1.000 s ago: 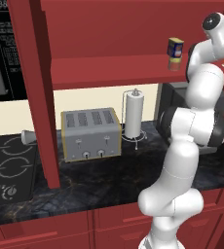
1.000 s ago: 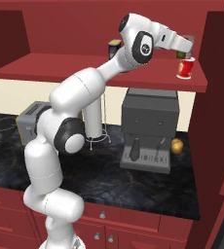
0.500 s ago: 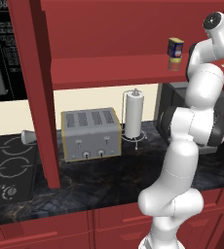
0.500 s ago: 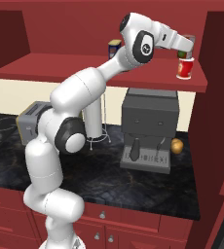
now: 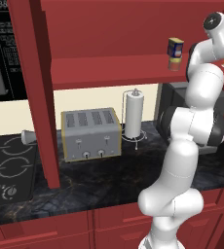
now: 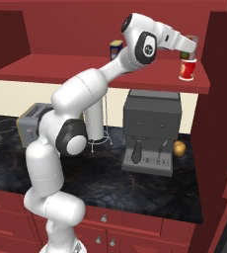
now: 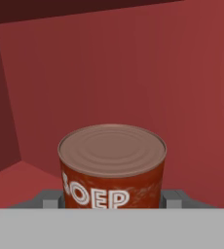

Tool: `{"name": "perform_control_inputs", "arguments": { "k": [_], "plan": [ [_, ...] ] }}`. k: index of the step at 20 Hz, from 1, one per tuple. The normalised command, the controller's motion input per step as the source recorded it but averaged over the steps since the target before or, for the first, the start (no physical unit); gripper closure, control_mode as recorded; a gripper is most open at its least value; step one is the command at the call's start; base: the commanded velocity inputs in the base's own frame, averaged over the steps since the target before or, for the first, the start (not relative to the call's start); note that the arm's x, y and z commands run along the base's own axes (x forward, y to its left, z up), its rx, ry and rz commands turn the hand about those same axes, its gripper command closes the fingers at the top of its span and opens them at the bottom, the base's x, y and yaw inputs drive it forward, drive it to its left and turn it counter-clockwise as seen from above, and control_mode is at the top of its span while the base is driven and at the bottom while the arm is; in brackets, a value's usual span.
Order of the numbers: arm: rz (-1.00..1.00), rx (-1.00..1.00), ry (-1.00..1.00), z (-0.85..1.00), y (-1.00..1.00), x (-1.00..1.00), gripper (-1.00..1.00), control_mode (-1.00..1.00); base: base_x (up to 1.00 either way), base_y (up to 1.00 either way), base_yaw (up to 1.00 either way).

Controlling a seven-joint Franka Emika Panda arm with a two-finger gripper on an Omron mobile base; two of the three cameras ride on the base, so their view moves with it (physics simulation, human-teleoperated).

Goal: Stack two cans on top of the other two cans in the cabinet.

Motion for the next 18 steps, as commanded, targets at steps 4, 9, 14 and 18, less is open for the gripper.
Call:
{"name": "perform_control_inputs", "arguments": {
  "k": [4, 9, 14, 18],
  "plan": [
    [0.0, 0.01, 0.0, 0.0, -0.12, 0.0, 1.0, -1.0, 0.0, 0.0, 0.0],
    [0.0, 0.01, 0.0, 0.0, -0.13, 0.0, 1.0, -1.0, 0.0, 0.0, 0.0],
    [0.0, 0.0, 0.0, 0.0, 0.0, 0.0, 1.0, -1.0, 0.0, 0.0, 0.0],
    [0.0, 0.0, 0.0, 0.0, 0.0, 0.0, 1.0, -1.0, 0.0, 0.0, 0.0]
  ]
}}
